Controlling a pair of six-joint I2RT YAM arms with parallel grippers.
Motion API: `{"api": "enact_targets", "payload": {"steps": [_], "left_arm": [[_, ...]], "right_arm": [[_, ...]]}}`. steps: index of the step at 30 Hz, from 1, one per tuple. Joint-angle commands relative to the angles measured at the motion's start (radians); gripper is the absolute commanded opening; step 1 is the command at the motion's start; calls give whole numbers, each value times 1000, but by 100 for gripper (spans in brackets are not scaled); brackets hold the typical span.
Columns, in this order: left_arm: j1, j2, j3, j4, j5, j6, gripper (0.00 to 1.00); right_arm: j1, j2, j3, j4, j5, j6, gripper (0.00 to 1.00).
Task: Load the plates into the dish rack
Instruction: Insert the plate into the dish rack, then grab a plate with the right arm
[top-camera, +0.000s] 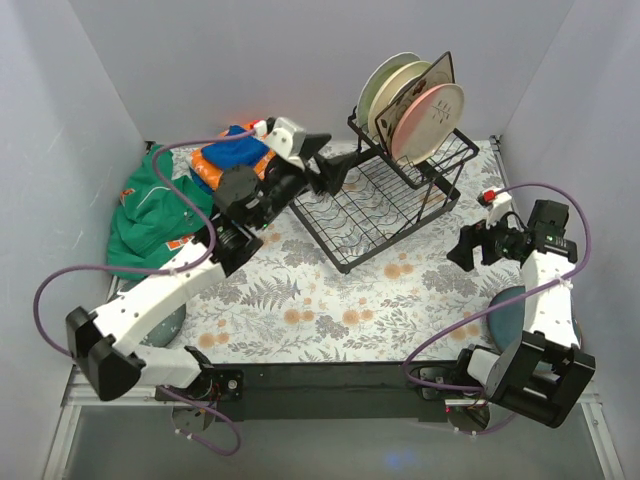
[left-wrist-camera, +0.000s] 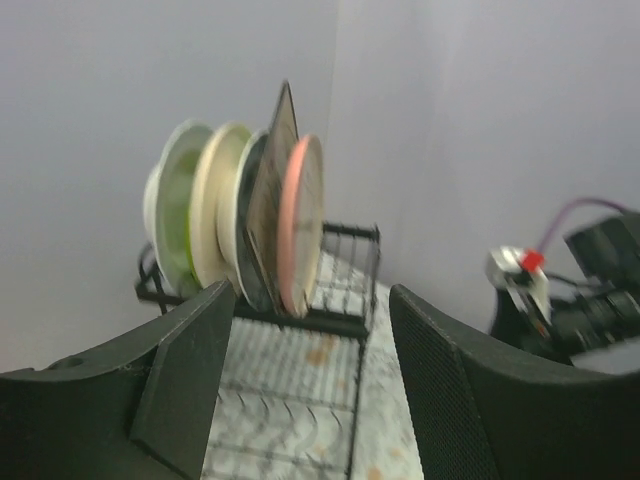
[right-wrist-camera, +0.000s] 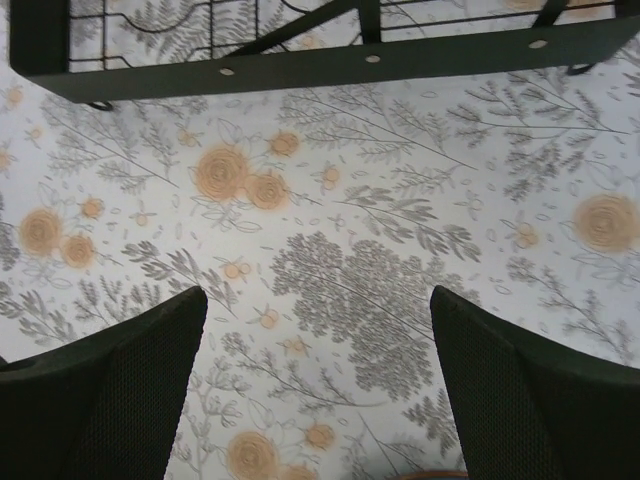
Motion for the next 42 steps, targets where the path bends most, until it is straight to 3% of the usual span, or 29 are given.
{"api": "enact_targets", "payload": {"steps": [1,8,11,16,21,27,36,42], "left_arm": [[4,-182,-195,-117,49,-237,63],[9,-461,-558,-237,49,-509,65],[9,-583,-648,-280,40,-580,65],[9,-745,-763,-305,26,-678,66],[9,-779,-783,-338,26,-707,66],[9,-756,-795,-351,31,-730,66],[9,-765,-797,-370,26,-724,67],[9,-768,-815,-372,25,-735,67]], "right_arm": [[-5,23,87,-177,201,-142,97],[-5,-55,-9,-235,594,-216,97],[-3,-109,-66,-232,691,-195,98],[-3,-86,-135,-219,716,-138,98],[-3,-20,-192,-170,737,-86,97],[-2,32,-245,-130,763,-75,85],[46,78,-238,-149,732,-82,53],[183,78,-229,-162,731,-72,45]]}}
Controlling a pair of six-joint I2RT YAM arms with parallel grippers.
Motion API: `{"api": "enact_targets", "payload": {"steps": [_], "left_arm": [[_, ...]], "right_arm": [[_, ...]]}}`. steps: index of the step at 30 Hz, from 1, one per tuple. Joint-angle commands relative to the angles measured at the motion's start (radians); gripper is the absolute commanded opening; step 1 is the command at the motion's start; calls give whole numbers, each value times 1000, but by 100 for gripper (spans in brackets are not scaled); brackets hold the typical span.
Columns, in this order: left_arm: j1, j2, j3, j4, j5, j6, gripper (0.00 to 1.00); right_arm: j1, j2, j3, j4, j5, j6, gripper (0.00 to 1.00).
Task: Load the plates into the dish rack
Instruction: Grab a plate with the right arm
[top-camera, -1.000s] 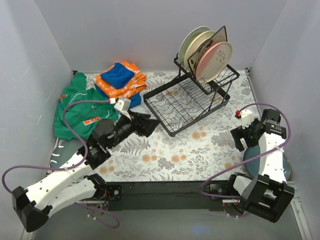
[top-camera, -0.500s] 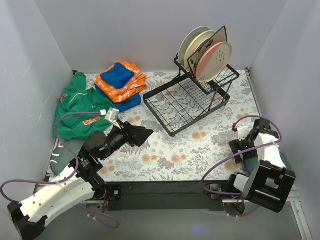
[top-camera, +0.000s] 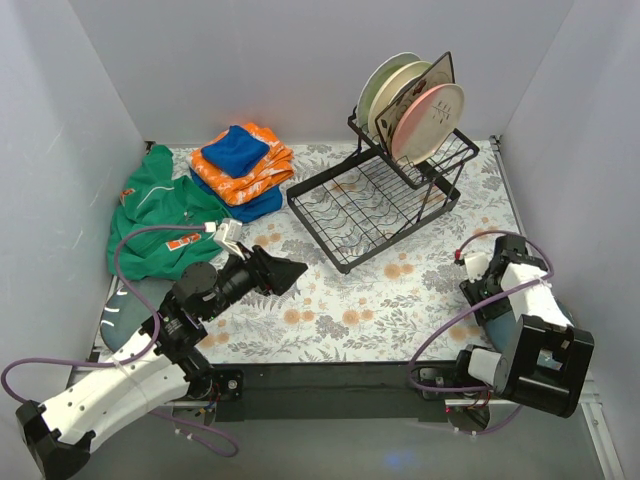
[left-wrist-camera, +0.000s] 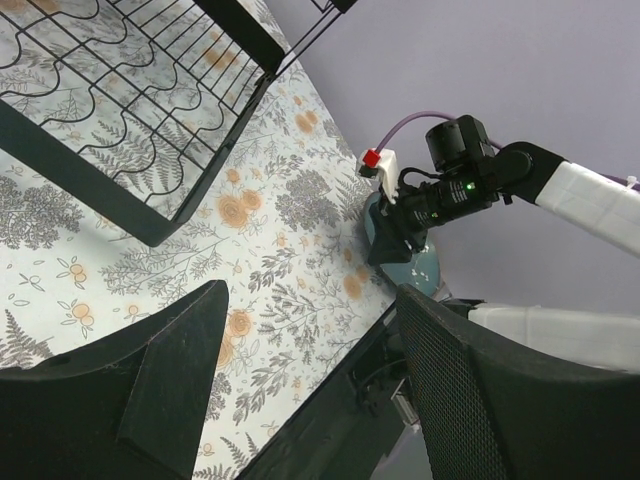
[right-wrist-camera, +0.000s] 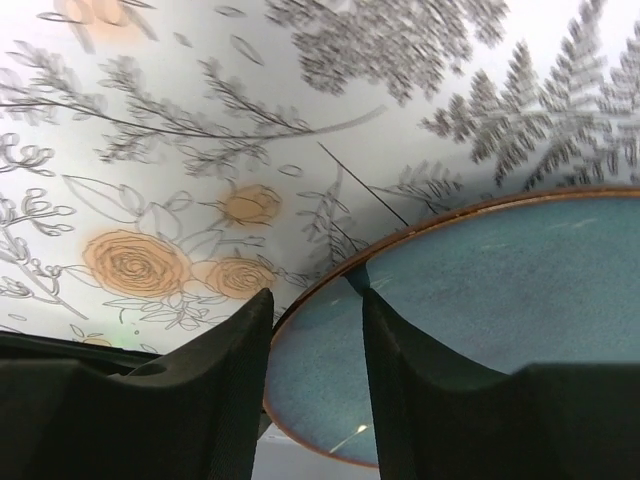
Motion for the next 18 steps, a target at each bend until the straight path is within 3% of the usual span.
{"api": "enact_targets", "payload": {"steps": [1,18], "left_arm": [[6,-13,-21,-14,-9,-9,66],[6,6,-76,-6,25,-61,66]], "right_arm": [[114,14,14,-19,-66,24,45],[613,59,84,-73,-181,18,43]]}}
